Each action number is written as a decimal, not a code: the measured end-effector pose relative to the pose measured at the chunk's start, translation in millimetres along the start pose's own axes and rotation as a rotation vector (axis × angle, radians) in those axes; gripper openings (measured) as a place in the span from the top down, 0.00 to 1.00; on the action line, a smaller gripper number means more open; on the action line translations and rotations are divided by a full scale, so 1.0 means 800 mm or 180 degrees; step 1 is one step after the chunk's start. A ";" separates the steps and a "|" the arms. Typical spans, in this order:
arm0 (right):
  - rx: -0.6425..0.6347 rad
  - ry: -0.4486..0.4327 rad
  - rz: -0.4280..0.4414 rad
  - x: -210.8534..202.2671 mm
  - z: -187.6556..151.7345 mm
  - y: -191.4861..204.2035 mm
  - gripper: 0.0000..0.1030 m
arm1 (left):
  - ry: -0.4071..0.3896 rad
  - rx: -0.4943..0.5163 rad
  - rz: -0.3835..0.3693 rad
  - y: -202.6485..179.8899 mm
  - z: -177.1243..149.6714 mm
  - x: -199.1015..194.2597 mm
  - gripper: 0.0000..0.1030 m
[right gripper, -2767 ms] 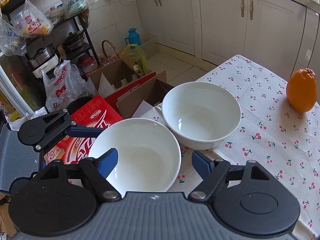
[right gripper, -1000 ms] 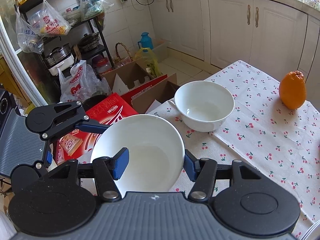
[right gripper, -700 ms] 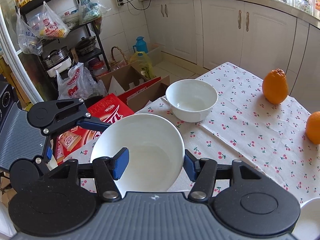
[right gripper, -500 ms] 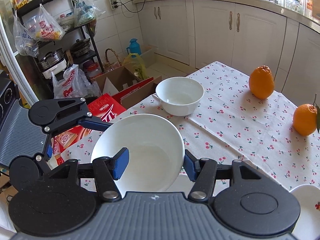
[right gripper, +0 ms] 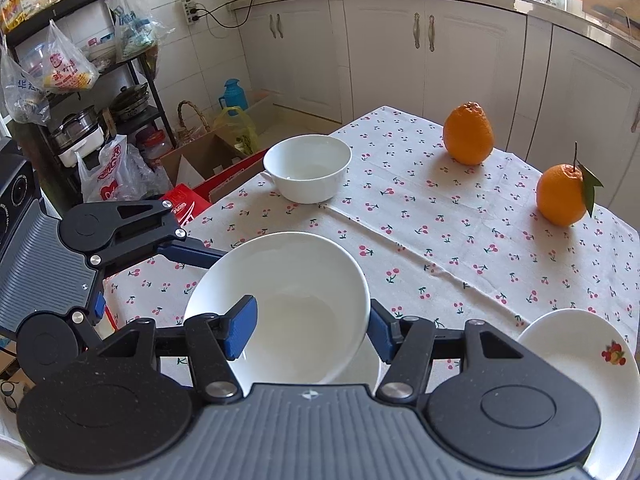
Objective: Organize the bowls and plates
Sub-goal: 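Lower the plain white bowl into the pink-flower bowl and open the right gripper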
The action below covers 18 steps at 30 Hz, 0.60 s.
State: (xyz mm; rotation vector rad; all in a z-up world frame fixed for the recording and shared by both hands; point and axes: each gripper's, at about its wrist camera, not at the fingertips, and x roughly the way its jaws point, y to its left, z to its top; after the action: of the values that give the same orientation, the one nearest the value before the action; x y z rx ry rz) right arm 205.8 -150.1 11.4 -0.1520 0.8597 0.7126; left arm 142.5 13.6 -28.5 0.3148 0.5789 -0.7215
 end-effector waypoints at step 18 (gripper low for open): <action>0.0136 0.0118 -0.0028 0.014 -0.021 -0.012 0.37 | 0.0145 -0.0055 -0.0133 -0.006 -0.008 0.018 0.15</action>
State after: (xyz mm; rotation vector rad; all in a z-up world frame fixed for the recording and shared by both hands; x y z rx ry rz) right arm 205.8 -158.4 -9.5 -0.1309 0.9086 0.6845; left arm 145.4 5.3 -42.2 0.3046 0.6360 -0.7507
